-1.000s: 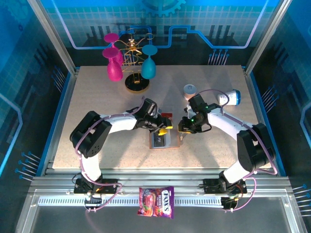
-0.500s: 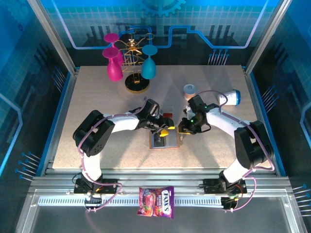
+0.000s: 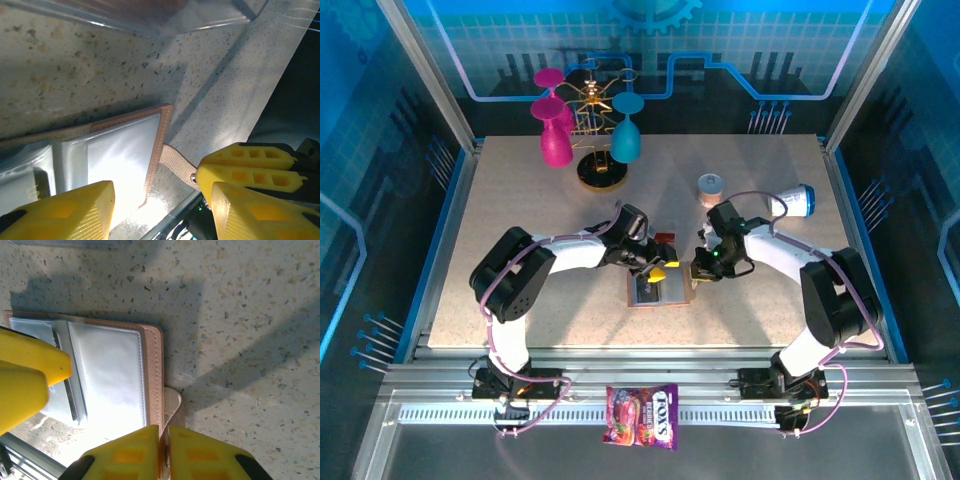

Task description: Take the credit cards out of the card holder

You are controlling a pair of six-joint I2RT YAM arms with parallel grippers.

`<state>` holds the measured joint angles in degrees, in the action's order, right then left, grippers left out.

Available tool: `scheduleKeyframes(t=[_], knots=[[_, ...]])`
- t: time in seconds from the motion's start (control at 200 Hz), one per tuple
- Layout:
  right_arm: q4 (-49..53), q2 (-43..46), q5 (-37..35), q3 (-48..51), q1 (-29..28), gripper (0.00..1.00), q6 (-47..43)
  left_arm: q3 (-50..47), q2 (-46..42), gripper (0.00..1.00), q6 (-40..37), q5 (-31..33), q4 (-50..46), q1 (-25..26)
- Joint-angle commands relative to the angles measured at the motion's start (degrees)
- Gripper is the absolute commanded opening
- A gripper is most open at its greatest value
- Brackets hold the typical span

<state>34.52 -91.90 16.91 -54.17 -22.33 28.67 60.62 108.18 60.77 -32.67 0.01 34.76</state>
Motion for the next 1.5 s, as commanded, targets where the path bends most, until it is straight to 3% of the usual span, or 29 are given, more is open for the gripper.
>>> scheduleKeyframes(t=[0.0,0.32,0.735,0.996,1.306,1.496], knots=[[0.19,1.54,0.36,1.25,0.71,0.12,0.59,0.41,-3.36,0.55,-2.11,-0.12,-2.37,-1.03],[0.44,3.38,-0.89,2.40,-0.35,0.10,2.48,-3.72,-6.74,0.55,-3.68,-1.09,-2.74,-3.98],[2.65,4.47,-2.42,-1.86,-2.18,0.23,4.32,-7.23,-8.59,0.54,-6.48,-1.00,-3.49,-6.35],[0.12,1.07,0.89,-5.18,-5.82,0.24,7.47,-10.48,-9.97,0.45,-7.83,0.13,-3.37,-6.84],[-12.00,-4.33,9.03,-2.79,-9.52,0.24,15.93,-15.44,-11.02,0.26,-7.24,0.28,-0.39,-7.25],[-16.82,-7.75,11.53,-1.79,-10.86,0.24,18.95,-17.22,-11.15,0.19,-7.25,0.21,0.22,-7.43]])
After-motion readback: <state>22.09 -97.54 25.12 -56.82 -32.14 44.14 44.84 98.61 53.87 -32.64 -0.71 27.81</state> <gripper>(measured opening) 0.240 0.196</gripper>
